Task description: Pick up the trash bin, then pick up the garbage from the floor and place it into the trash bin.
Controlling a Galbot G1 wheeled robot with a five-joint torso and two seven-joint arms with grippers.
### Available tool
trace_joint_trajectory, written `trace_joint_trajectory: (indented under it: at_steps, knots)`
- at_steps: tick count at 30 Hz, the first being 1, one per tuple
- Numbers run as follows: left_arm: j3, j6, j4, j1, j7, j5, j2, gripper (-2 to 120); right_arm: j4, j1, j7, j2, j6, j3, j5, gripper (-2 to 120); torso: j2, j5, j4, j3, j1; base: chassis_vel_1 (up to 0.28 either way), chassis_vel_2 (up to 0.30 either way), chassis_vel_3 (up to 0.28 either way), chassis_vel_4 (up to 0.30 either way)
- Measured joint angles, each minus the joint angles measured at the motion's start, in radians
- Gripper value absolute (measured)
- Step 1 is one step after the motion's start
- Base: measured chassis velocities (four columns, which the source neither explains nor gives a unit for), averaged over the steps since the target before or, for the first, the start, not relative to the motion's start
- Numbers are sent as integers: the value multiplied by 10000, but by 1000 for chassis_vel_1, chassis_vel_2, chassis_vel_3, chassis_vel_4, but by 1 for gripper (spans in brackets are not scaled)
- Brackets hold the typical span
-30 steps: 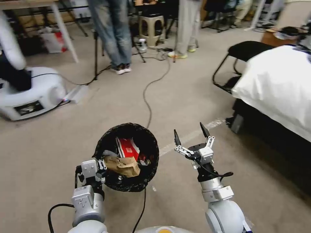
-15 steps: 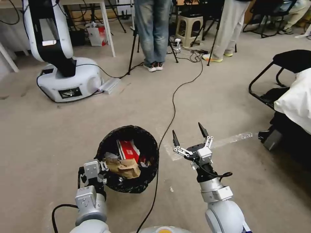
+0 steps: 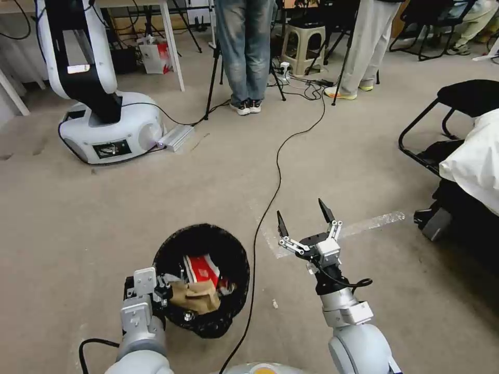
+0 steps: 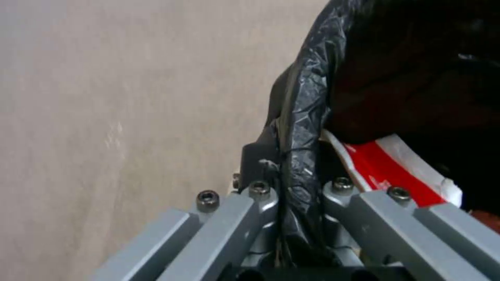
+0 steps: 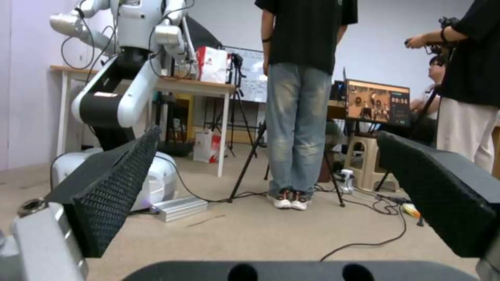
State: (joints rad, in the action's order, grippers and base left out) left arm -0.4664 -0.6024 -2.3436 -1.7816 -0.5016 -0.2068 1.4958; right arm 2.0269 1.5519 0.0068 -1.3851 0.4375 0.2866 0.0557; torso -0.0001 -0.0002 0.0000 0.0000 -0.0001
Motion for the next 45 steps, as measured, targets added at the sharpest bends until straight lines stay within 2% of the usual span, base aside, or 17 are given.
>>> trace_joint_trajectory:
  at_steps: [10,17,22,23,26,28,30,34,36,37,40,42,45]
  knots:
    - [-551,-1003,165,769,-152,-1868,-15,3,-221,24,-116,-29,211,10,103,100,0,3,-1,0,1,0,0,0,0]
    - [-689,-1160,454,1176,-217,-2795,24,3,-336,58,-185,-49,302,0,178,100,1,3,0,0,1,0,0,0,0]
    - [-680,-1097,475,1278,-201,-2991,37,4,-420,72,-218,-51,357,4,213,100,0,2,-1,0,1,0,0,0,0]
    - [-677,-952,475,1378,-165,-3040,55,15,-472,71,-245,-65,380,8,232,100,0,4,-2,0,1,0,0,0,0]
    - [-672,-734,476,1411,10,-3037,65,28,-544,54,-300,-99,402,9,261,100,0,2,0,0,1,0,0,0,0]
    - [-683,-679,475,1411,34,-3031,65,31,-570,54,-315,-107,414,9,270,100,1,1,0,0,0,0,0,0,0]
    - [-676,-586,460,1428,79,-3031,68,42,-634,64,-356,-124,452,6,306,100,0,2,0,0,1,0,0,0,0]
    - [-677,-493,390,1452,98,-3048,71,52,-661,87,-406,-137,485,3,334,100,0,3,0,0,1,0,0,0,0]
    - [-672,-381,304,1454,133,-3054,71,62,-664,106,-432,-136,493,3,356,100,1,2,0,0,1,0,0,0,0]
    - [-672,-381,304,1454,133,-3054,71,62,-664,106,-432,-136,493,3,356,100,1,2,0,0,1,0,0,0,0]
    - [-643,-61,230,1384,190,-2932,67,79,-662,108,-445,-139,506,8,361,100,1,2,-1,0,1,0,0,0,0]
    - [-632,-6,188,1333,219,-2885,67,82,-655,111,-445,-141,506,9,361,100,0,2,-1,0,1,0,0,0,0]
    - [-507,562,5,1023,425,-2343,73,91,-589,130,-366,-177,505,1,324,100,1,3,-1,0,0,0,0,0,0]
